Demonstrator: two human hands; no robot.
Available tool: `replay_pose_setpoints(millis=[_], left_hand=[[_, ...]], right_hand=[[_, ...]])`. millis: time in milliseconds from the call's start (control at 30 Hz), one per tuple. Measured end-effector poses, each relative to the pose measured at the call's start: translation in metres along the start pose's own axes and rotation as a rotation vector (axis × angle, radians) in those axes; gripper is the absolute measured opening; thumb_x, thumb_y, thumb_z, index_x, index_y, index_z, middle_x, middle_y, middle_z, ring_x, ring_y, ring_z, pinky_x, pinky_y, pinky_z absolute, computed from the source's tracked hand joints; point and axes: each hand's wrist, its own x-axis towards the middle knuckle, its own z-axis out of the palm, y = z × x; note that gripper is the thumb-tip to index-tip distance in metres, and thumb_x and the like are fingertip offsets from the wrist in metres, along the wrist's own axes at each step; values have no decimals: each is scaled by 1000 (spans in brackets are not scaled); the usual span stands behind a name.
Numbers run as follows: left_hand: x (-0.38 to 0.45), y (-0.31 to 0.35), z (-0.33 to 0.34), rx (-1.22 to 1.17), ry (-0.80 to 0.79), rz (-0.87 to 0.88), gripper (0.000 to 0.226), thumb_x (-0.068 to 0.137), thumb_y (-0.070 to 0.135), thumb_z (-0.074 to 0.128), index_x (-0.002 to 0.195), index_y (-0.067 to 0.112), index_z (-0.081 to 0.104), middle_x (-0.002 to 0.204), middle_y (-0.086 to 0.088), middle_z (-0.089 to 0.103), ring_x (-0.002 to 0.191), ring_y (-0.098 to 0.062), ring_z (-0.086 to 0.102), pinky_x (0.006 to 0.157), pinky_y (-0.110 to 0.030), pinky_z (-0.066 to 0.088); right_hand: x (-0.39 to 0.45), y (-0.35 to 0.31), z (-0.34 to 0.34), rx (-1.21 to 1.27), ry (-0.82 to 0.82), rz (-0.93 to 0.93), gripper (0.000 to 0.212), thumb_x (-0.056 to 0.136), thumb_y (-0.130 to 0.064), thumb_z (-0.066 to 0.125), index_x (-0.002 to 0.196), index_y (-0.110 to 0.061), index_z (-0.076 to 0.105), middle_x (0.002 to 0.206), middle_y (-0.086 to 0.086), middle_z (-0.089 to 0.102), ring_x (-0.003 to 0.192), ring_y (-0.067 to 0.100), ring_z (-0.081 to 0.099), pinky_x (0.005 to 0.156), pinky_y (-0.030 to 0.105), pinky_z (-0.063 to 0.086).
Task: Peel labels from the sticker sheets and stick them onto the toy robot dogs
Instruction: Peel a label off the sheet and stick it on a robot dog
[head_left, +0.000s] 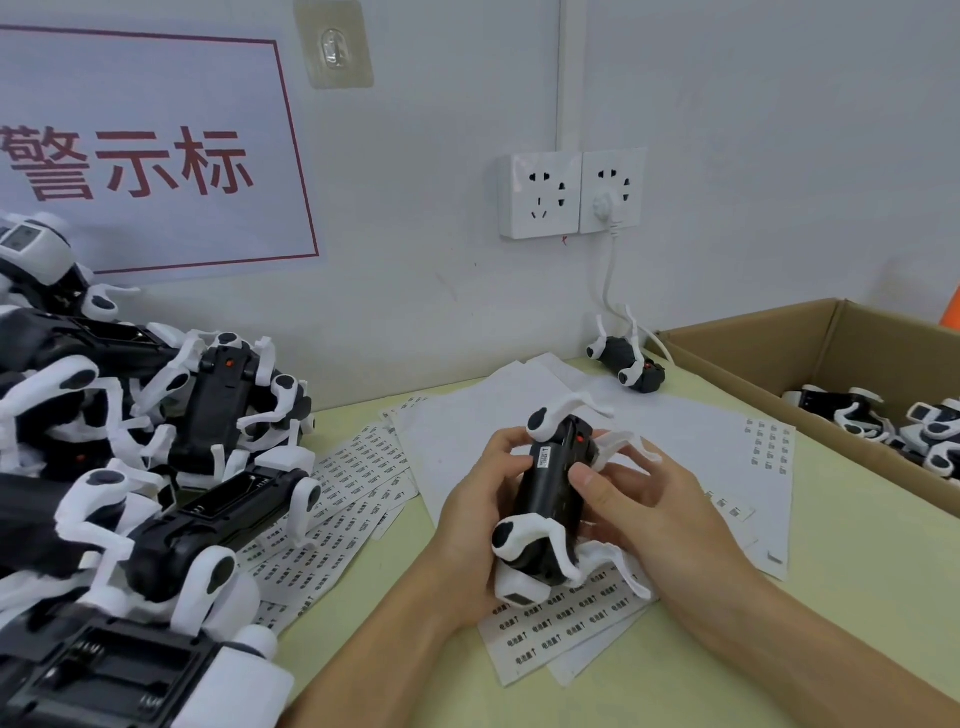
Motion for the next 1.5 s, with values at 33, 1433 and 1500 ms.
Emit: replay_pose_setpoints(millis=[33, 1433, 1500], left_hand=[[-1, 0, 1, 14, 10, 3, 22, 96, 22, 49, 112, 22, 64, 106, -18, 64, 90, -35, 55, 73, -38, 48], [-3, 1, -1, 89, -18, 141, 18, 85, 28, 68, 99, 18, 67, 99, -24, 71, 79, -38, 69, 68, -41, 59], [-3, 1, 1, 83, -21, 148, 19, 85, 29, 66, 101, 20, 70, 102, -23, 70, 84, -39, 68, 71, -42, 58]], right_hand=[[0, 0, 0, 6, 15, -9, 23, 90, -18, 68, 113, -14, 66, 101, 9, 77, 91, 28, 75, 73, 33, 60], [0, -6, -3, -189, 132, -22, 13, 90, -11, 69, 96, -23, 72, 94, -4, 77, 71, 17, 70, 64, 31, 51], [1, -6, -4, -155, 142, 1, 14, 91, -10, 68, 97, -22, 72, 95, -2, 78, 75, 18, 71, 65, 31, 53]])
